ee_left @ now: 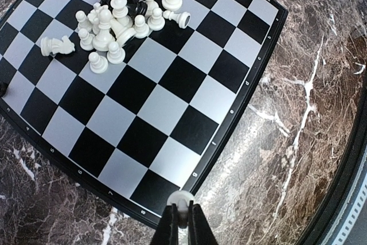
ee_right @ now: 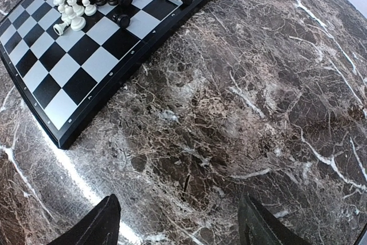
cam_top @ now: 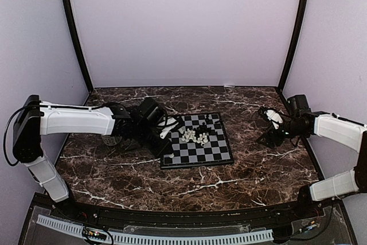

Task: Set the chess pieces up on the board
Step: Place the knight at b1, then pick up the bishop from the chessboard, then place the bishop on f1, then pick up the knight from the chessboard.

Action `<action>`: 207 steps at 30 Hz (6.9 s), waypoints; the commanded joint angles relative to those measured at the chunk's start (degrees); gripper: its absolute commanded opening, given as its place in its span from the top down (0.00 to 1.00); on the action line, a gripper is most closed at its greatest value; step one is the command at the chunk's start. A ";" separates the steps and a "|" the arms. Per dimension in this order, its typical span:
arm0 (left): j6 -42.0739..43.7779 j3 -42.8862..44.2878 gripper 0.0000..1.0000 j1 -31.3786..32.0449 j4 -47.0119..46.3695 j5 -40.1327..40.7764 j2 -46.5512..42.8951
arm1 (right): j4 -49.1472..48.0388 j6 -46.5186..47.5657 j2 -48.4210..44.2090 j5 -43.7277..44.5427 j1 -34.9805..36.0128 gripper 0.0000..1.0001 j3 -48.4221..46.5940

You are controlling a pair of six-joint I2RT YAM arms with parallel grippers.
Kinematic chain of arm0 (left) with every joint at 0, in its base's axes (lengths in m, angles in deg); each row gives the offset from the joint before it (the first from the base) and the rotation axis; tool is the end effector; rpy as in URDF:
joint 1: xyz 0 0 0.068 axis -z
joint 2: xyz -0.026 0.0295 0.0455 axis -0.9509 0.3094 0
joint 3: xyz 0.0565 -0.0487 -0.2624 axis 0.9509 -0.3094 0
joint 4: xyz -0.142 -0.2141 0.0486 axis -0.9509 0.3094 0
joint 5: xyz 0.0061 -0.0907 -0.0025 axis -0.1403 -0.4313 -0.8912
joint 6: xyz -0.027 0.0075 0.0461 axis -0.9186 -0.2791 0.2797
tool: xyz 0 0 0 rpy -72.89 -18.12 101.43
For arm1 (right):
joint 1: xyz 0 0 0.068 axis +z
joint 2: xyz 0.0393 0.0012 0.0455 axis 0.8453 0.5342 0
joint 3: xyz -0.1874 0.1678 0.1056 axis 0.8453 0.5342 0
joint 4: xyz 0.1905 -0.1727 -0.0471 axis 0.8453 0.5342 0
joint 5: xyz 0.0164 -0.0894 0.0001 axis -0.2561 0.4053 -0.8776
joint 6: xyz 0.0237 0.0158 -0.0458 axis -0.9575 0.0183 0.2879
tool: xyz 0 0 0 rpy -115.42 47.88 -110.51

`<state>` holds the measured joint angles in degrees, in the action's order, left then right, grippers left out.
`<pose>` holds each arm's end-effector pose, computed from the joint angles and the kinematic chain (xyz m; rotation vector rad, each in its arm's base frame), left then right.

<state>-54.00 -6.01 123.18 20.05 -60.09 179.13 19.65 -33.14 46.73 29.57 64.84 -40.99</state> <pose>0.2178 -0.2791 0.2194 1.0690 2.3310 -0.5736 0.2318 0.0433 0.2041 -0.9235 2.2541 0.3420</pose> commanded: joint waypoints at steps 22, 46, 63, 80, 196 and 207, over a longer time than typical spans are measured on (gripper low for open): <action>0.23 3.64 0.97 1.76 -3.17 1.02 8.65 | -1.60 0.39 0.88 0.36 0.42 0.28 0.39; 0.54 4.27 0.84 2.13 -2.08 2.14 8.91 | -1.62 0.46 1.92 1.02 0.86 0.28 0.38; 1.88 7.27 0.64 2.11 0.65 3.11 7.20 | 1.26 -0.44 0.74 -3.13 1.19 0.29 -4.34; -0.92 9.27 0.38 -12.30 -11.73 4.51 0.01 | 14.31 2.49 26.20 -0.82 21.19 0.50 -35.50; 13.71 11.48 0.54 -19.42 -7.93 -13.01 10.47 | 23.14 2.80 30.15 -2.31 30.43 0.64 -39.87; 16.80 25.57 0.60 -14.04 2.24 -5.68 19.65 | 17.78 1.45 22.12 -3.29 28.49 0.65 -32.39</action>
<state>-40.49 15.04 105.56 16.86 -69.64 197.10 40.72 -30.69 72.54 27.36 93.69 -76.05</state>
